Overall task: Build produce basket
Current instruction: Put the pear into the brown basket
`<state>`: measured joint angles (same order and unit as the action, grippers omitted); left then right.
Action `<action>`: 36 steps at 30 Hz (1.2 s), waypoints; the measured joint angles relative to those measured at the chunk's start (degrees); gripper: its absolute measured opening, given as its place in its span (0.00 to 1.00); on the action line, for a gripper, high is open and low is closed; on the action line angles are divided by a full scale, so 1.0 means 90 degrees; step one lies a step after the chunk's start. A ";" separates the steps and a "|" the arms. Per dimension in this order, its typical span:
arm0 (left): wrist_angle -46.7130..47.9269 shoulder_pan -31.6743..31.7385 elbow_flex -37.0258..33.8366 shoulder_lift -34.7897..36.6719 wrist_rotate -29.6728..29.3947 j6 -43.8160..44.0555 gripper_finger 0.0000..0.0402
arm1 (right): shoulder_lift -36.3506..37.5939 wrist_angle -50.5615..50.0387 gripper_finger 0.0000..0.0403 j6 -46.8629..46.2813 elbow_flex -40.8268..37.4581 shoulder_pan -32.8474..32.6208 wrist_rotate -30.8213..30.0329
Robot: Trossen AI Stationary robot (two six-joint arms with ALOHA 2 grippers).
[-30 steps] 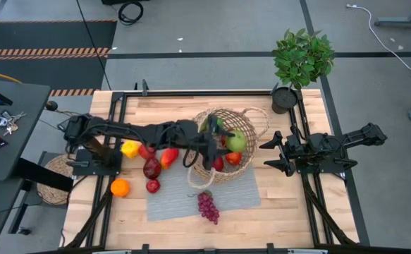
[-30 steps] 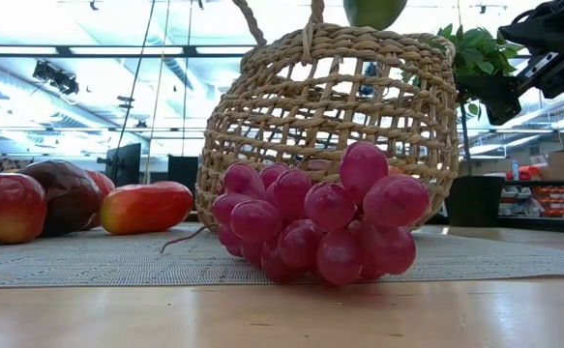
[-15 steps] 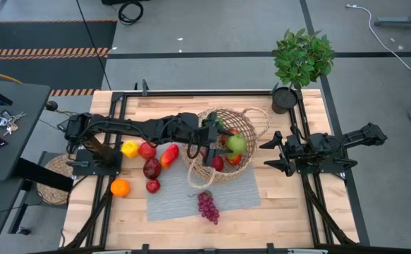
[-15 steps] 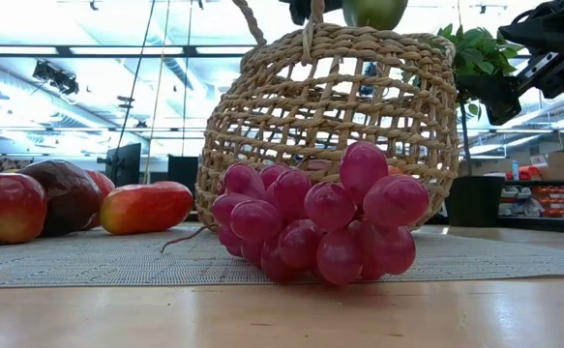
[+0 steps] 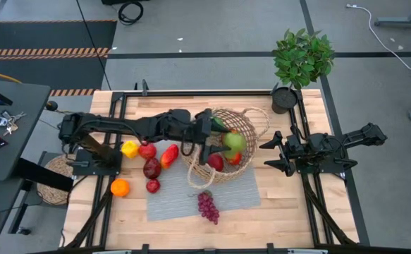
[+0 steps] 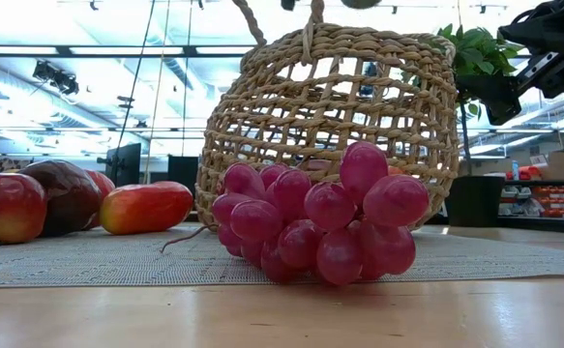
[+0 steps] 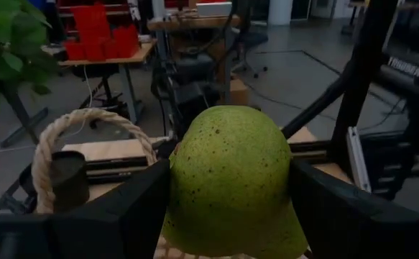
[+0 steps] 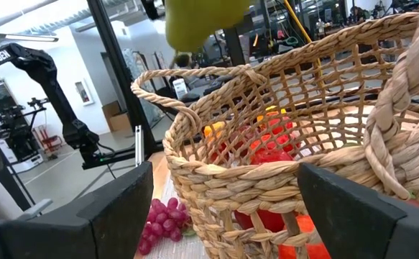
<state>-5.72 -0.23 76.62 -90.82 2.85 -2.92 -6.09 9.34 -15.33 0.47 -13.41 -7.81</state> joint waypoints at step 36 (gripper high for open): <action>0.0282 0.0233 -0.0005 0.0478 -0.0012 0.2307 0.68 | 0.0002 0.0005 0.86 0.0000 0.0000 -0.0002 -0.0001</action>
<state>-3.18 1.87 76.58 -86.52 2.74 17.85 -6.07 9.39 -15.33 0.47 -13.43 -7.82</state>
